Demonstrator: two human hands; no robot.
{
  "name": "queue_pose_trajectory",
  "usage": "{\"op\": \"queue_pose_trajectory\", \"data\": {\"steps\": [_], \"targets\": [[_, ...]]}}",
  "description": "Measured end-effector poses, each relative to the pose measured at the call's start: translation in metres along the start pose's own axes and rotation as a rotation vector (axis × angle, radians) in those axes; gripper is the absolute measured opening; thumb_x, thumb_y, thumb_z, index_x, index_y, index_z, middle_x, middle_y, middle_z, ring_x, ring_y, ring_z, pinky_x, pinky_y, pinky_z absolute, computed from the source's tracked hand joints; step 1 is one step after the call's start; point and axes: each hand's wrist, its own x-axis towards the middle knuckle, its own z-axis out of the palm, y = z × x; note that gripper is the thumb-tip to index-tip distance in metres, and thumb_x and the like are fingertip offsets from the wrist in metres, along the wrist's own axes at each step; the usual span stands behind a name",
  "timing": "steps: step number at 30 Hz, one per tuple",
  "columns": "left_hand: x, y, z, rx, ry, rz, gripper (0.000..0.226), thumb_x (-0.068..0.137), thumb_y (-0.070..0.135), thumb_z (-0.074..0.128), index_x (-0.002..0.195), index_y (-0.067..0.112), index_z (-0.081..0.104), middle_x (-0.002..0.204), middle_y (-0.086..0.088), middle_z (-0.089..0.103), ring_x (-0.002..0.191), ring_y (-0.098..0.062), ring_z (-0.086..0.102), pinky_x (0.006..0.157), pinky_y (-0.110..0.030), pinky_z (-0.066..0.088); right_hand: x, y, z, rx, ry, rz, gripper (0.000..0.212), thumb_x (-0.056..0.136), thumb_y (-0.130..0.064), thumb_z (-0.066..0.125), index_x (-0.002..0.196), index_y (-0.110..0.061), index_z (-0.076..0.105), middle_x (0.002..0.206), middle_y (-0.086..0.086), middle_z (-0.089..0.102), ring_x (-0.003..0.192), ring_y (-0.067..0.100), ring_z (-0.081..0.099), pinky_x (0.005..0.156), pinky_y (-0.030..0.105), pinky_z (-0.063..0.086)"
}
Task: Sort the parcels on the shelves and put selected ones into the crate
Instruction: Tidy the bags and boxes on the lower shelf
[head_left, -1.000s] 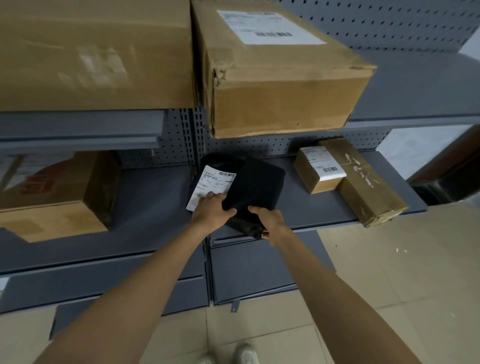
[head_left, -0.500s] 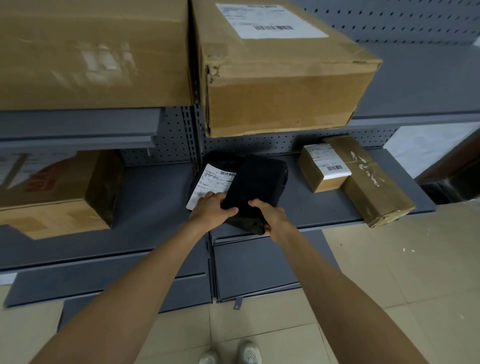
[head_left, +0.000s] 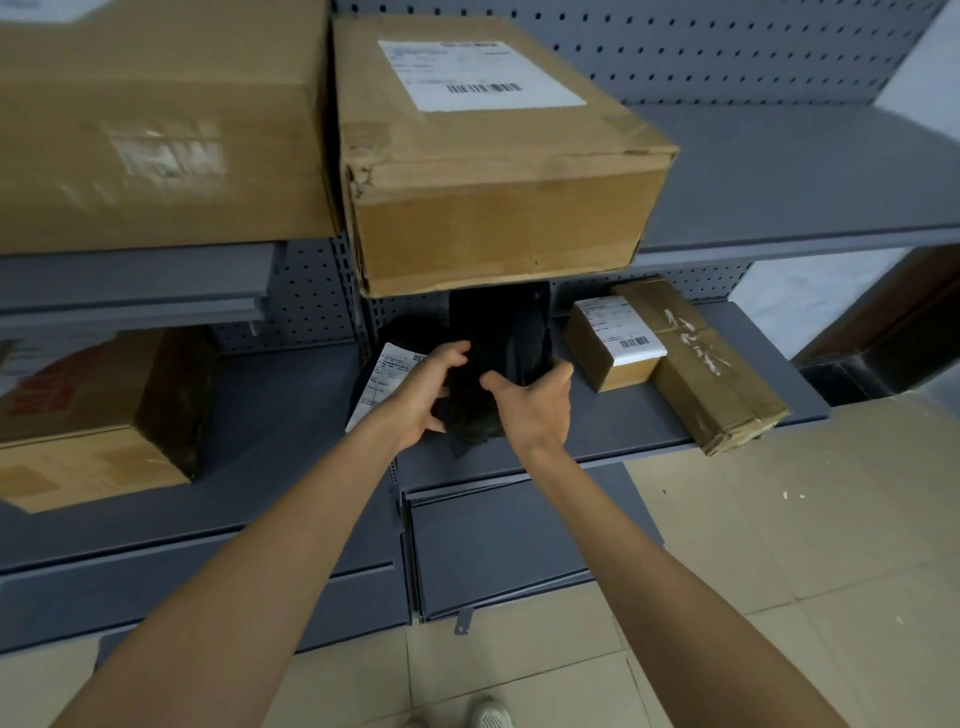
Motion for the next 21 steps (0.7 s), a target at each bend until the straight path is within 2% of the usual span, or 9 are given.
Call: {"op": "queue_pose_trajectory", "data": {"steps": [2,4,7,8,11,14,16,18,21], "targets": [[-0.001,0.006,-0.002,-0.129,-0.016,-0.074,0.051,0.093,0.048,0.049,0.142,0.041,0.038,0.145,0.004,0.034,0.127,-0.025,0.038,0.082,-0.048,0.046,-0.007,-0.002,0.0,-0.069,0.006,-0.087,0.065,0.068,-0.038,0.079,0.112,-0.011,0.039,0.116,0.005,0.05,0.108,0.029,0.051,0.082,0.045,0.052],[-0.001,0.007,-0.002,-0.1,-0.025,-0.085,0.07,0.082,0.06,0.06,0.142,0.04,0.031,0.139,0.004,0.04,0.124,-0.025,0.043,0.084,-0.051,0.049,-0.014,-0.002,0.003,-0.097,-0.036,-0.153,0.065,0.069,-0.04,0.078,0.112,-0.012,0.039,0.116,0.004,0.048,0.11,0.027,0.048,0.081,0.042,0.05],[-0.004,0.001,-0.004,-0.109,0.012,-0.07,0.066,0.081,0.047,0.069,0.137,0.034,0.035,0.12,-0.001,0.061,0.103,-0.02,0.06,0.068,-0.043,0.058,-0.023,-0.006,0.008,-0.092,-0.137,-0.259,0.067,0.071,-0.043,0.078,0.118,-0.013,0.04,0.12,0.002,0.044,0.115,0.021,0.041,0.087,0.035,0.045],[-0.005,-0.001,-0.008,-0.153,0.022,-0.088,0.061,0.081,0.044,0.069,0.134,0.031,0.042,0.118,-0.004,0.065,0.101,-0.022,0.063,0.071,-0.046,0.058,-0.024,-0.007,0.009,-0.071,-0.195,-0.27,0.069,0.072,-0.043,0.078,0.123,-0.016,0.04,0.122,0.001,0.042,0.117,0.019,0.038,0.091,0.032,0.042],[-0.008,-0.006,-0.027,-0.304,-0.022,-0.168,0.045,0.081,0.045,0.066,0.118,0.021,0.062,0.119,-0.012,0.066,0.109,-0.031,0.061,0.09,-0.059,0.048,-0.019,-0.01,0.008,0.124,-0.459,-0.157,0.058,0.076,-0.056,0.069,0.124,-0.034,0.046,0.124,-0.001,0.043,0.123,0.015,0.037,0.105,0.031,0.034],[-0.013,-0.01,-0.047,-0.5,-0.072,-0.188,0.052,0.082,0.048,0.061,0.123,0.016,0.061,0.122,-0.017,0.062,0.114,-0.036,0.057,0.09,-0.061,0.046,-0.008,-0.006,0.006,0.274,-0.534,-0.039,0.036,0.085,-0.064,0.054,0.111,-0.039,0.054,0.129,-0.005,0.051,0.129,0.016,0.044,0.112,0.042,0.034],[-0.021,-0.012,-0.054,-0.64,-0.113,-0.199,0.061,0.078,0.05,0.062,0.128,0.015,0.059,0.126,-0.019,0.06,0.116,-0.038,0.055,0.086,-0.061,0.047,-0.001,-0.002,0.01,0.248,-0.551,0.054,0.052,0.089,-0.062,0.052,0.128,-0.027,0.048,0.133,-0.006,0.05,0.129,0.016,0.045,0.111,0.042,0.035],[-0.031,-0.013,-0.057,-0.784,-0.142,-0.208,0.068,0.068,0.049,0.066,0.125,0.013,0.061,0.125,-0.021,0.061,0.114,-0.039,0.055,0.083,-0.061,0.045,-0.001,0.001,0.018,0.227,-0.649,0.17,0.081,0.077,-0.073,0.055,0.138,-0.023,0.043,0.136,-0.002,0.054,0.125,0.018,0.051,0.108,0.047,0.04],[-0.044,-0.015,-0.062,-0.879,-0.191,-0.194,0.08,0.033,0.036,0.093,0.104,0.007,0.073,0.114,-0.024,0.067,0.107,-0.04,0.058,0.075,-0.063,0.05,-0.004,0.0,0.029,0.359,-0.804,0.294,0.073,0.076,-0.069,0.061,0.132,-0.024,0.056,0.121,0.001,0.069,0.112,0.019,0.065,0.1,0.043,0.049]]}}
